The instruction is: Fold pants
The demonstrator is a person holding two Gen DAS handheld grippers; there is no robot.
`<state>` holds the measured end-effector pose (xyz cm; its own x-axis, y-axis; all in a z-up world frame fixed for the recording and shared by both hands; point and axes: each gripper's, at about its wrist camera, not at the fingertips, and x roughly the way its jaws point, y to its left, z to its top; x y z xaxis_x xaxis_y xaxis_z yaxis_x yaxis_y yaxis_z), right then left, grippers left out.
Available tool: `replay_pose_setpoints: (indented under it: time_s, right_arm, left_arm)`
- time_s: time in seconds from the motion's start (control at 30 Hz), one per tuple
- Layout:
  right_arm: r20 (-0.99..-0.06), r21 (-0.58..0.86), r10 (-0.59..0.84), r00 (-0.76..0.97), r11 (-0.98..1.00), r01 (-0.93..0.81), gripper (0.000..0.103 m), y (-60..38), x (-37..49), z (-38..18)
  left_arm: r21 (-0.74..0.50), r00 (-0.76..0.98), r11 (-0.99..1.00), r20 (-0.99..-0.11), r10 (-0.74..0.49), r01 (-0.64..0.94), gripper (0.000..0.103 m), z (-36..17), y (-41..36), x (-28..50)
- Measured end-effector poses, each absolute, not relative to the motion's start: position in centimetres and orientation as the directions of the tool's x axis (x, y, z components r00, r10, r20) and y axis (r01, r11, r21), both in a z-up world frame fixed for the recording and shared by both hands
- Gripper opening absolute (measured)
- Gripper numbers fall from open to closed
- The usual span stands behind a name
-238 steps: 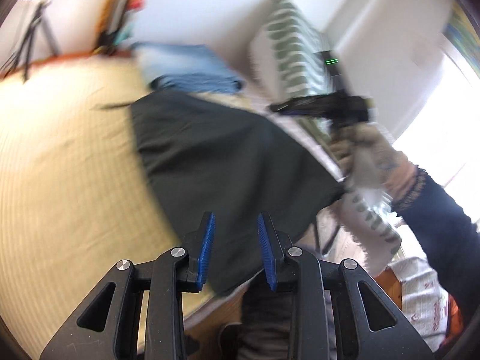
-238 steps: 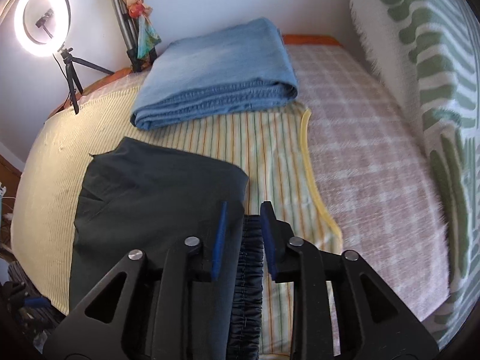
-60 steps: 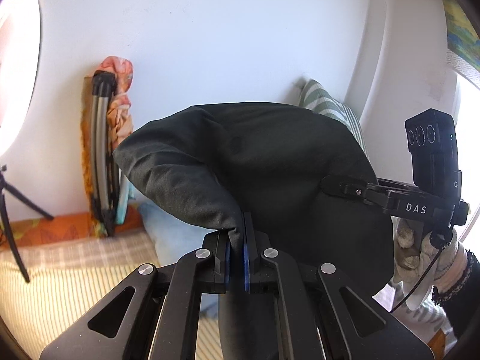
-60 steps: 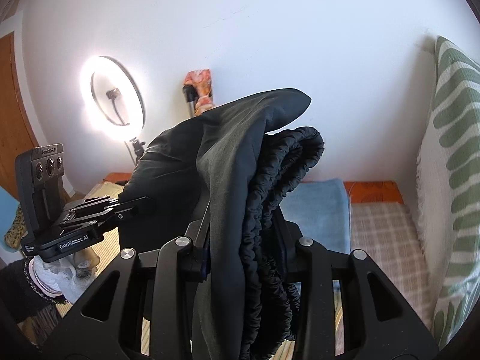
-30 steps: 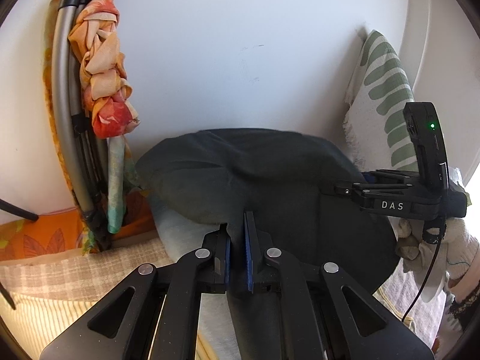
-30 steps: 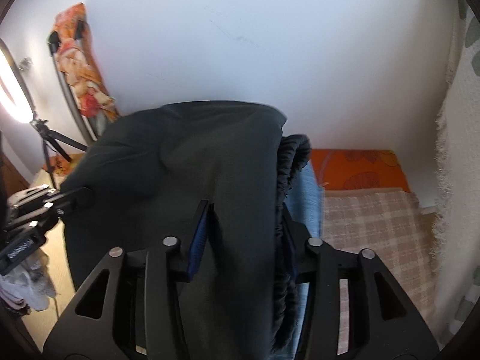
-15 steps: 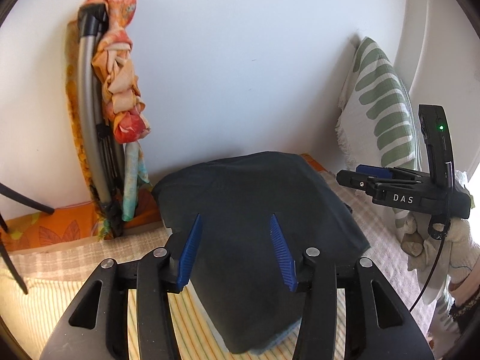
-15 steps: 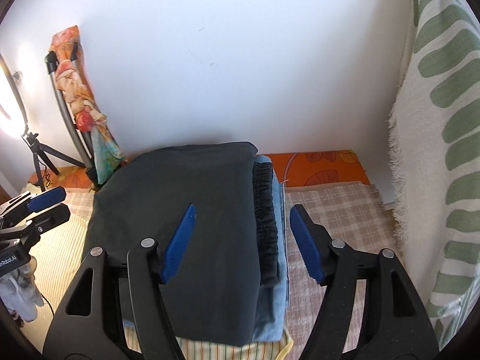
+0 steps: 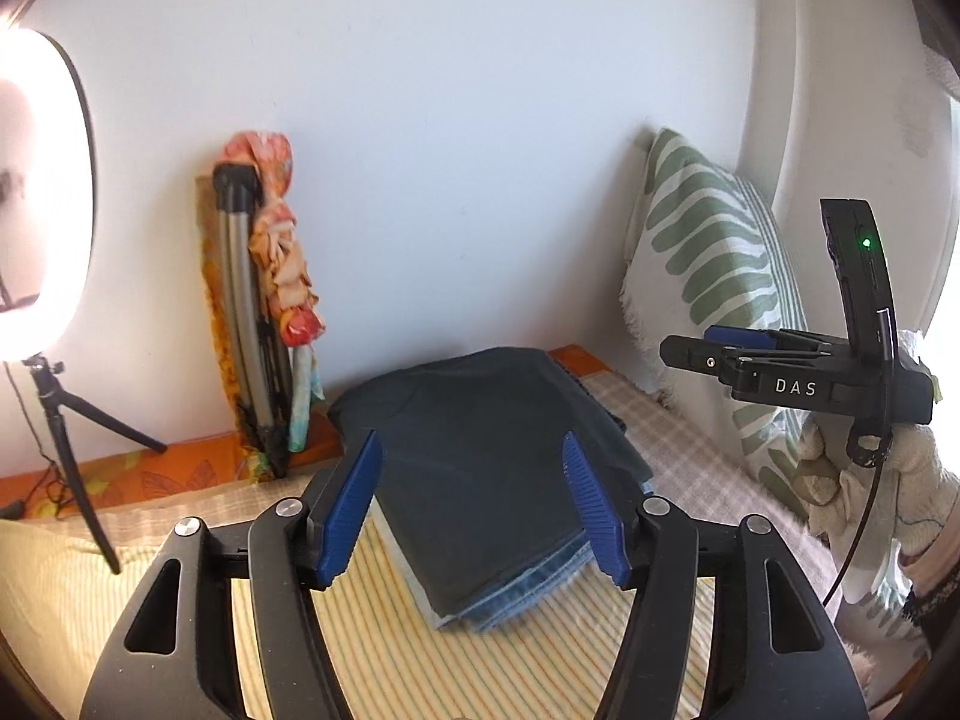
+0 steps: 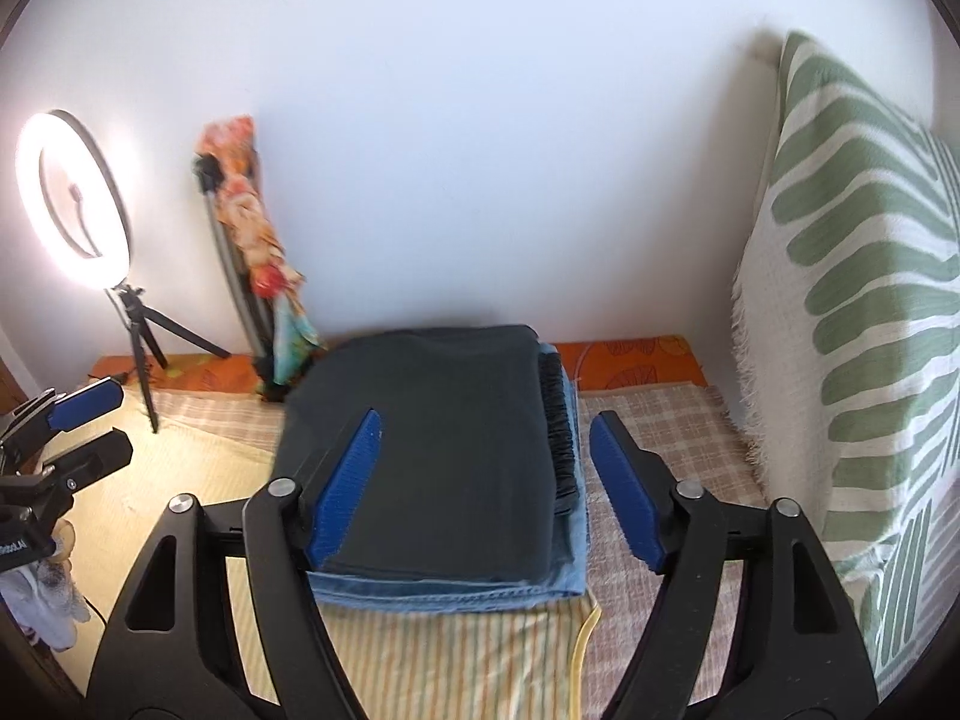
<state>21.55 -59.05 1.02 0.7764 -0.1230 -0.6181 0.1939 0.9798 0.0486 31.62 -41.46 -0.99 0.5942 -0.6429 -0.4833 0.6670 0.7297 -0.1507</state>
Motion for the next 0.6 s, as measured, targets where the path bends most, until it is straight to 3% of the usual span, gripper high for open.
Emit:
replay_pose_setpoints:
  time_s: [0.6]
  right_arm:
    - [-0.564, 0.006, -0.137, 0.814, 0.985, 0.17, 0.087, -49.0, 11.9, 3.5]
  left_arm:
    - [-0.161, 0.592, 0.697, -0.417, -0.69, 0.699, 0.071, 1.3, -33.7, 22.4]
